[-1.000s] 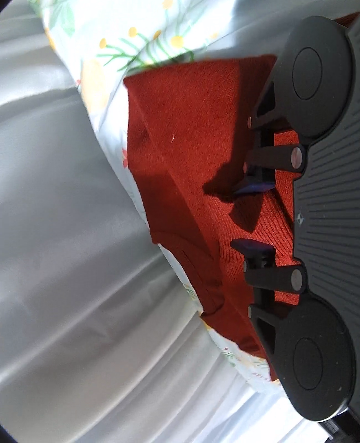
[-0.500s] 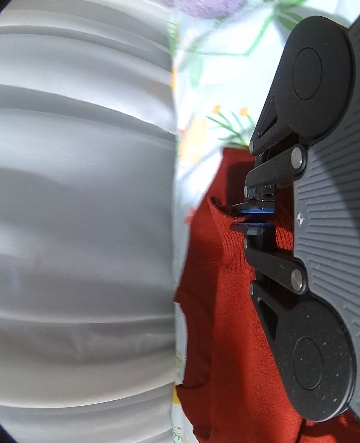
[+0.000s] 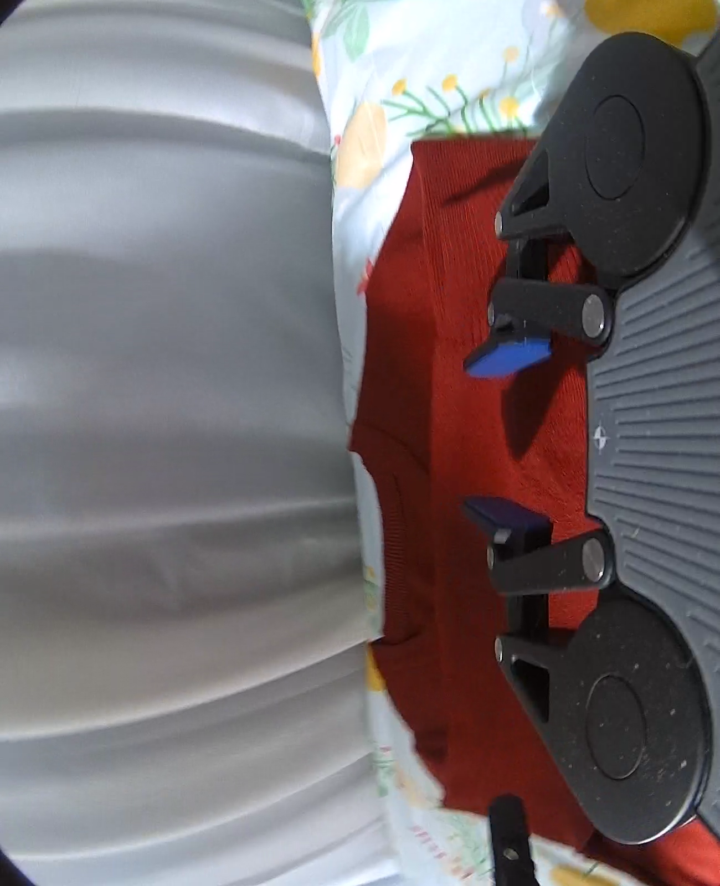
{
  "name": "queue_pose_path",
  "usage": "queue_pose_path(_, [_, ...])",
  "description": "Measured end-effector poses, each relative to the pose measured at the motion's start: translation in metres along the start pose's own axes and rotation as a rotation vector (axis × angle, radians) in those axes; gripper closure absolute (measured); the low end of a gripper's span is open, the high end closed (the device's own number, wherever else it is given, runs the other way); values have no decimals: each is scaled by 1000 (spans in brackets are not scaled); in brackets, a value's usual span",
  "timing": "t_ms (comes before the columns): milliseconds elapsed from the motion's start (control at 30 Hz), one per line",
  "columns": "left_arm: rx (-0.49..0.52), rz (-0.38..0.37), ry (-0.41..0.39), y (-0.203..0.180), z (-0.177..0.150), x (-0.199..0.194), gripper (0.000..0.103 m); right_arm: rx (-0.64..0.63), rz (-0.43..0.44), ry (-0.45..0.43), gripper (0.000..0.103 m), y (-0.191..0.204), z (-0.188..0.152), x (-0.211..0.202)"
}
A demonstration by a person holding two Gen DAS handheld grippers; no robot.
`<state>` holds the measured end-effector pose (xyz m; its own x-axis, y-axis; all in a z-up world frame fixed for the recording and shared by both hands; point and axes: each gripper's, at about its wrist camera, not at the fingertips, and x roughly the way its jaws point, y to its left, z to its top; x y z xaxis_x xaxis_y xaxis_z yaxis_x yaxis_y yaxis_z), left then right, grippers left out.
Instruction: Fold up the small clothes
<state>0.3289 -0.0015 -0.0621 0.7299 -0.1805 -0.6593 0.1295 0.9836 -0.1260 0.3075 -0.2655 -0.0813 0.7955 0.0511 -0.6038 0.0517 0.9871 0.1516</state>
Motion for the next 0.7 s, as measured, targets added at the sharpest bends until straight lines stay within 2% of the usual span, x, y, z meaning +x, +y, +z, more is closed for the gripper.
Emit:
queue_pose_path(33, [22, 13, -2, -4, -2, 7, 6, -20, -15, 19, 93, 2, -4, 8])
queue_pose_path(100, [53, 41, 19, -8, -5, 22, 6, -119, -86, -32, 97, 5, -10, 16])
queue_pose_path(200, [76, 106, -20, -11, -3, 34, 5, -183, -158, -48, 97, 0, -7, 27])
queue_pose_path(267, [54, 99, -26, -6, 0, 42, 1, -204, -195, -48, 97, -6, -1, 34])
queue_pose_path(333, [54, 89, -38, -2, 0, 45, 0, -212, -196, -49, 97, -12, 3, 36])
queue_pose_path(433, [83, 79, -24, -2, -3, 38, 0, -179, -157, -25, 97, -15, 7, 31])
queue_pose_path(567, [92, 41, -24, 5, -17, 21, 0, 88, 37, 35, 95, -37, -4, -6])
queue_pose_path(700, [92, 36, -33, 6, -27, 8, 0, 201, 70, 32, 92, -53, -33, -42])
